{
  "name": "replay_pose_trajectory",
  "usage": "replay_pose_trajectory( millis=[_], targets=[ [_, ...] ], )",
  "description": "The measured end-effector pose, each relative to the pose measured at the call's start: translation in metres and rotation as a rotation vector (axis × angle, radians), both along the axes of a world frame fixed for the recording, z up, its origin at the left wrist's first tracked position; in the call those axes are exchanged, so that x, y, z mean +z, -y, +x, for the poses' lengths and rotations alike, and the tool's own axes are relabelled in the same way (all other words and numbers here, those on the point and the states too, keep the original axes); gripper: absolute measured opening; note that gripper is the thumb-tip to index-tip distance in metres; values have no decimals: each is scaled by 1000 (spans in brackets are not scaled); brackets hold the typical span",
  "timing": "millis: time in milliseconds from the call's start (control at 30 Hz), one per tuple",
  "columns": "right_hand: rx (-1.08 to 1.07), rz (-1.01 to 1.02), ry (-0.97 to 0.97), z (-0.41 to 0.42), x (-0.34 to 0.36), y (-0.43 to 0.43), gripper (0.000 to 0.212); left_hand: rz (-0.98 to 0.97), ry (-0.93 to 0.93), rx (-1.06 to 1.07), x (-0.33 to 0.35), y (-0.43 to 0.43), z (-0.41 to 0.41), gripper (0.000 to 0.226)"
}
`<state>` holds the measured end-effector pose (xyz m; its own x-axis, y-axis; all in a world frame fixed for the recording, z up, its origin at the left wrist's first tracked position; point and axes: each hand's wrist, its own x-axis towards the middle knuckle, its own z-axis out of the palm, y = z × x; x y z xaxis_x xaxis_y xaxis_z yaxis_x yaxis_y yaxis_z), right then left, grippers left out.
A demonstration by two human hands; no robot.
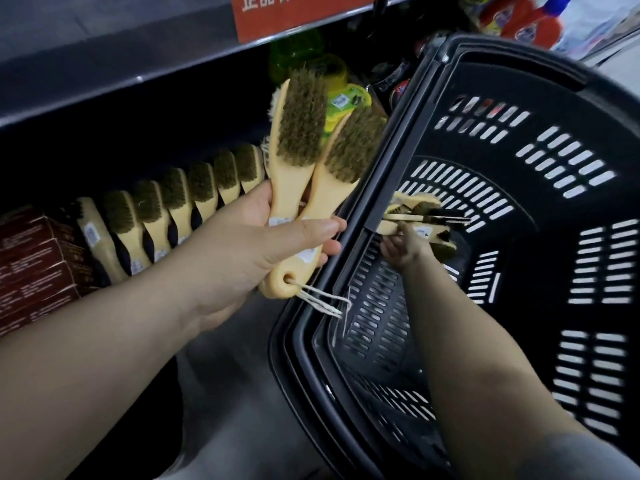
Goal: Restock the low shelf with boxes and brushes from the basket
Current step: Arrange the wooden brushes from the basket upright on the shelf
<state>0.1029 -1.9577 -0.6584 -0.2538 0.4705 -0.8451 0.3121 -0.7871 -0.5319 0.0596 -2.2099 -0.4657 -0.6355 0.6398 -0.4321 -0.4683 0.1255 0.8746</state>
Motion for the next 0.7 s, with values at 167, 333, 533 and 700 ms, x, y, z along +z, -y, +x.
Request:
replay_pose_trajectory(
  millis=[167,333,533,700],
  targets=[
    [333,150,7,37,43,25,11,-57,-72,-12,7,-4,3,45],
    [418,132,-272,66,130,48,22,-100,-79,7,16,-12,9,18],
    [564,192,-616,85,205,86,31,-68,-115,-102,26,-30,25,18],
    [676,316,-498,97,213,89,27,-75,-98,-186,26,-38,36,26]
  ],
)
